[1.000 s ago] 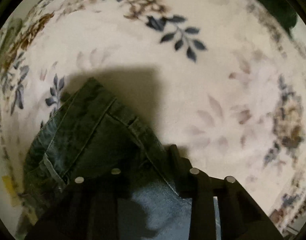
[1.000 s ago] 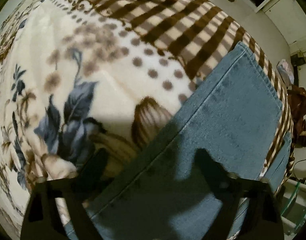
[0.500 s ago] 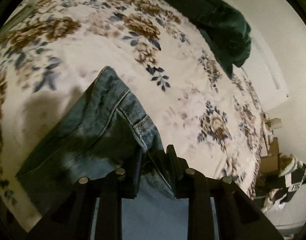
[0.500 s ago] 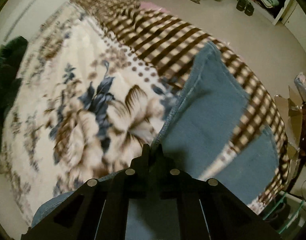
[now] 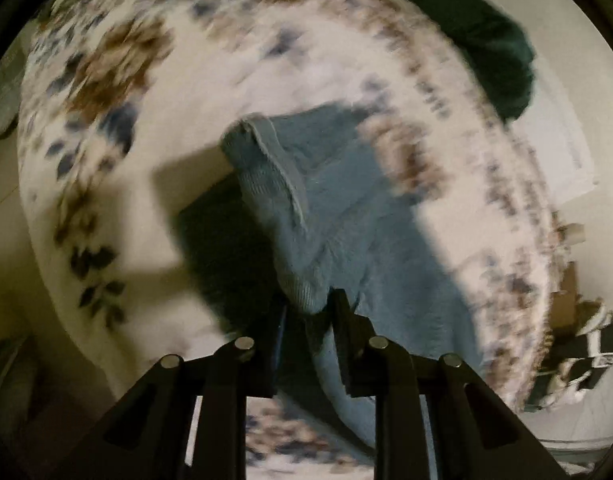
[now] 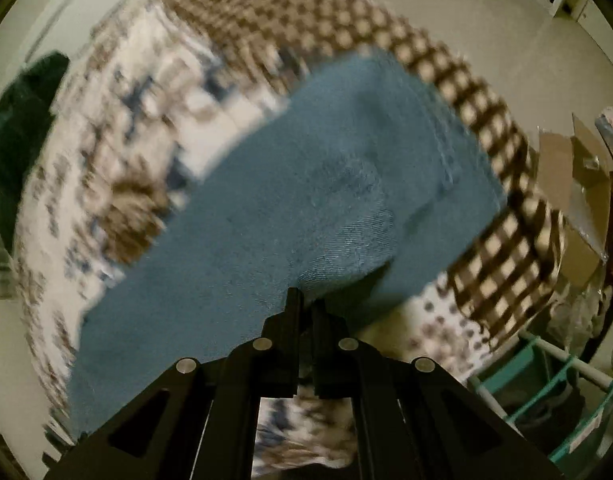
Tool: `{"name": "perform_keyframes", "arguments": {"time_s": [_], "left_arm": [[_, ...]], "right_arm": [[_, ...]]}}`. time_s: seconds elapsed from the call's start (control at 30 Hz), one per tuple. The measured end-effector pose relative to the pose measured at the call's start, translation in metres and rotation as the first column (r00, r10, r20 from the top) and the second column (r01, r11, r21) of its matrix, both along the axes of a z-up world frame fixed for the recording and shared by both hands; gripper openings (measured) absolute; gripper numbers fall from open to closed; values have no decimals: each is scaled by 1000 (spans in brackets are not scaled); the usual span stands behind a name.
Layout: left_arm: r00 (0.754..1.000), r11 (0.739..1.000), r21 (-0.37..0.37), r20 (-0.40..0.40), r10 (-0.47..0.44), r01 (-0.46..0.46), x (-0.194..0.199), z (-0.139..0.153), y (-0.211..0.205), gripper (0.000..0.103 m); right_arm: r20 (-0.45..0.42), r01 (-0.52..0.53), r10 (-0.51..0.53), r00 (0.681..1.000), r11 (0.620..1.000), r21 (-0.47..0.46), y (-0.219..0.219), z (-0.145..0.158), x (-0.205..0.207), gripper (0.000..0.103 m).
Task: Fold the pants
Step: 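Grasp the waistband with the left gripper while the right gripper grasps the leg hems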
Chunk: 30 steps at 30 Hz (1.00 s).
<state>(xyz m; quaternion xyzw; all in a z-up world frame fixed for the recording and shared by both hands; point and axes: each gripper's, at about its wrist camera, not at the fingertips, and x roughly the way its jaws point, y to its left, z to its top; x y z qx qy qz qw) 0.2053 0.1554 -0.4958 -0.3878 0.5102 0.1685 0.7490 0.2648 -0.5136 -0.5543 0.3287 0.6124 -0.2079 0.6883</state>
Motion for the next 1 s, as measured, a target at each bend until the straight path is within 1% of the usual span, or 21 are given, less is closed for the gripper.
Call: {"name": "perform_keyframes", "arguments": {"time_s": [0.07, 0.1, 0.13, 0.17, 0.23, 0.27, 0.3, 0.33, 0.37, 0.43, 0.57, 0.6, 0.63, 0.67, 0.73, 0.77, 0.8, 0.83, 0.93, 0.97, 1.0], "left_arm": [[999, 1000, -2, -36, 11, -11, -5, -28, 5, 18], [999, 1000, -10, -42, 15, -15, -6, -37, 6, 18], [999, 999, -40, -32, 26, -27, -8, -43, 9, 19], [999, 997, -59, -26, 38, -40, -10, -47, 11, 20], [998, 993, -102, -11, 58, -59, -10, -50, 14, 27], [998, 991, -121, -5, 61, -61, -11, -52, 13, 34], [998, 989, -134, -7, 67, -67, -10, -53, 13, 44], [997, 986, -148, 2, 73, -72, -10, -55, 11, 48], [997, 985, -157, 4, 77, -76, -8, -57, 9, 51], [997, 984, -160, -11, 76, -77, -3, -62, 9, 52], [996, 989, -117, -11, 86, -87, 5, -68, 3, 50], [996, 991, -105, 5, 86, -85, 6, -67, 2, 41], [997, 993, -89, 8, 80, -79, 7, -66, 0, 36], [997, 995, -69, 2, 75, -75, 8, -64, -1, 31], [997, 994, -72, 4, 78, -77, 6, -65, 2, 28], [997, 994, -72, 2, 80, -79, 5, -65, 4, 24], [997, 994, -77, 2, 77, -77, 4, -66, 5, 23], [997, 994, -83, 4, 75, -74, 2, -67, 7, 23], [997, 993, -97, 4, 71, -70, 3, -69, 8, 24], [997, 991, -106, 2, 77, -76, 2, -70, 10, 24], [997, 991, -109, -1, 80, -80, 3, -71, 9, 25]], "right_arm": [[-39, -45, 44, 998, 999, -11, 3, -25, -3, 4], [-58, -42, 42, 997, 999, -7, 1, -36, -6, 4], [-68, -27, 27, 997, 1000, 12, -3, -45, -11, 5], [-72, -6, 9, 997, 999, 40, -9, -52, -17, 8], [-82, 48, -42, 996, 996, 72, -22, -57, -28, 29], [-59, 78, -73, 996, 993, 89, -29, -56, -35, 33], [-35, 106, -103, 994, 989, 100, -37, -54, -43, 41], [-16, 127, -125, 992, 986, 111, -43, -53, -48, 44], [4, 147, -149, 989, 981, 130, -50, -52, -53, 44], [35, 201, -210, 977, 966, 165, -62, -53, -61, 45], [45, 291, -308, 950, 932, 217, -82, -71, -70, 45], [53, 316, -339, 939, 915, 249, -86, -78, -72, 45], [58, 333, -361, 931, 901, 277, -81, -82, -69, 45], [69, 351, -390, 918, 882, 313, -81, -85, -67, 45], [104, 376, -444, 890, 844, 382, -83, -89, -71, 45], [112, 398, -476, 872, 825, 402, -87, -91, -76, 45], [128, 437, -532, 837, 791, 428, -94, -93, -84, 45], [138, 465, -572, 808, 764, 447, -100, -96, -90, 48], [187, 528, -694, 696, 670, 521, -123, -107, -105, 50], [208, 534, -718, 665, 651, 539, -128, -108, -110, 50], [232, 540, -732, 640, 643, 543, -136, -107, -112, 49]]}}
